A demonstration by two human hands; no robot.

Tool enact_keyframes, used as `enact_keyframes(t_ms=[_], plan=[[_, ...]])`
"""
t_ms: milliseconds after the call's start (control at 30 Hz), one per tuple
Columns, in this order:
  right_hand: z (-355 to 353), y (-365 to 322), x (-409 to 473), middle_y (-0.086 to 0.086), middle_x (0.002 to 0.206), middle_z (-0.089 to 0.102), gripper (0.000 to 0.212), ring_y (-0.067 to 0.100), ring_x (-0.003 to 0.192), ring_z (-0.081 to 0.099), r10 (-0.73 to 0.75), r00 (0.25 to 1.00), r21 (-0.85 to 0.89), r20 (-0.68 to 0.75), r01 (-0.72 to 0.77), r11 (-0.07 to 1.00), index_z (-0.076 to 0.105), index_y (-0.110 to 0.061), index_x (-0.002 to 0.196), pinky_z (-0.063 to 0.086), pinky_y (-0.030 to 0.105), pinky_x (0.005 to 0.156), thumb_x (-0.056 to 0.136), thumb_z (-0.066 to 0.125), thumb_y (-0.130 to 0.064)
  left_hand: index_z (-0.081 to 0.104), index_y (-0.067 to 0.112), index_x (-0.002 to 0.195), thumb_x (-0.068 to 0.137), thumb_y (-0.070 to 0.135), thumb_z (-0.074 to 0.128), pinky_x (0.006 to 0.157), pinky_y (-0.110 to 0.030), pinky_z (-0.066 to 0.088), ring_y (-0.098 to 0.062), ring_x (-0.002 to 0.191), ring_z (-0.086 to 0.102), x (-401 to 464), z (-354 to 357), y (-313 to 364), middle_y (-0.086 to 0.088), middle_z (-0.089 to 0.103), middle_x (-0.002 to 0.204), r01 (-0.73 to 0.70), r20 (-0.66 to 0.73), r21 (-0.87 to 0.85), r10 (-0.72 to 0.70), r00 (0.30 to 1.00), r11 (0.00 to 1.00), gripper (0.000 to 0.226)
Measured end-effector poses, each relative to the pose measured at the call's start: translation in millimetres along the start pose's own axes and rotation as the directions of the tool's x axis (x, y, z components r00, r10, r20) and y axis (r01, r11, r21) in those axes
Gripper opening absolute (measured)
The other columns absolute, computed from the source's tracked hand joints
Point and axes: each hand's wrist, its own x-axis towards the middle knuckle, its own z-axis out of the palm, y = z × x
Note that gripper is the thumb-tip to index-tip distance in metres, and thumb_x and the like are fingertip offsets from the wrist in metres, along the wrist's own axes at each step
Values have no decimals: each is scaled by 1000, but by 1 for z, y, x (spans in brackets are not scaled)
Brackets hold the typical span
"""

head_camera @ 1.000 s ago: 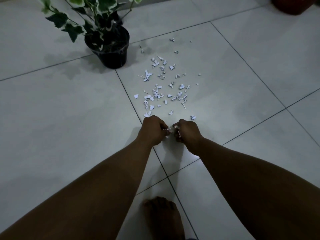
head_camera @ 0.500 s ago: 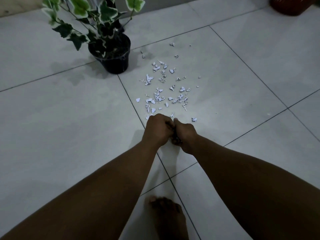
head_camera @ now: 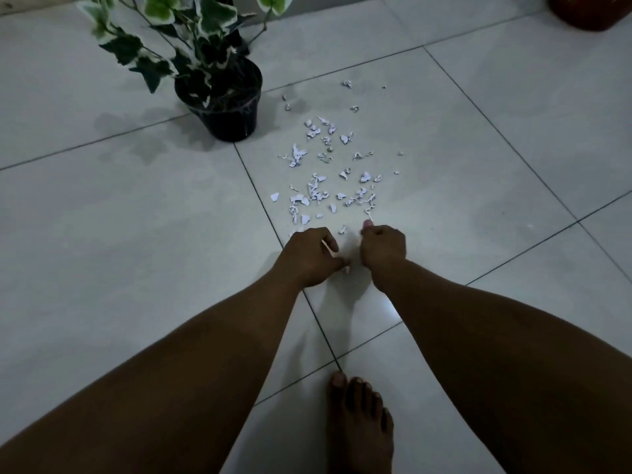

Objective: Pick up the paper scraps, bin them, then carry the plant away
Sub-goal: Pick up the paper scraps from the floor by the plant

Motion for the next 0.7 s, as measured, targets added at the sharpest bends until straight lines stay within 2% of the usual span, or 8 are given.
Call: enact_keyframes(t_ms=[67,133,233,333,433,600,667,700], plan=[[-10,7,7,15,111,68,33,34,108,62,-17,994,-83,-110,8,997,66,-4,107,44,31,92,99,51,-32,65,20,97,74,35,81,72,-27,48,-16,88,64,3,5,-6,1,68,91,-14,2,142,14,1000,990,32],[-20,14,10,17,115,64,28,34,113,58,-30,990,-121,-135,14,993,56,-3,114,39,28,85,99,51,-26,64,20,106,76,33,80,79,-29,47,-19,100,61,5,8,-10,-2,64,106,-42,37,254,34,999,966,37],[-25,24,14,19,115,60,26,36,111,57,-90,994,-240,-60,73,968,43,-4,116,37,30,80,99,50,-23,59,21,118,78,37,78,85,-31,45,-21,106,57,7,16,-9,-4,57,114,-99,73,306,80,994,947,47],[-24,22,19,21,117,60,28,38,109,57,-126,992,-351,7,121,929,41,-5,117,38,32,76,99,50,-25,61,23,121,80,40,76,88,-33,47,-23,107,56,9,25,-4,-5,55,114,-156,82,325,137,987,933,47],[-22,17,23,22,118,58,26,39,108,57,-122,989,-459,83,147,876,44,-5,116,37,32,72,98,50,-22,70,20,116,83,32,76,86,-34,49,-26,105,60,13,31,0,-8,59,112,-166,101,343,139,985,925,36],[-20,17,20,21,128,54,29,36,116,55,-69,987,-515,144,135,846,48,0,120,40,30,80,97,46,-17,75,10,99,86,18,72,82,-38,55,-32,92,66,12,38,4,-16,65,103,-129,57,364,116,992,922,16],[-21,19,18,19,119,55,27,35,109,56,-76,984,-466,160,143,873,48,0,118,38,30,76,98,45,-18,75,9,94,86,18,70,79,-38,57,-31,87,67,11,39,1,-15,65,99,-90,15,342,91,996,936,13],[-22,19,17,18,109,56,24,33,101,55,-86,981,-436,172,154,886,50,0,112,37,30,74,97,45,-19,75,9,92,85,18,71,78,-37,58,-30,87,68,10,40,0,-14,67,96,-68,-14,304,76,997,950,12]])
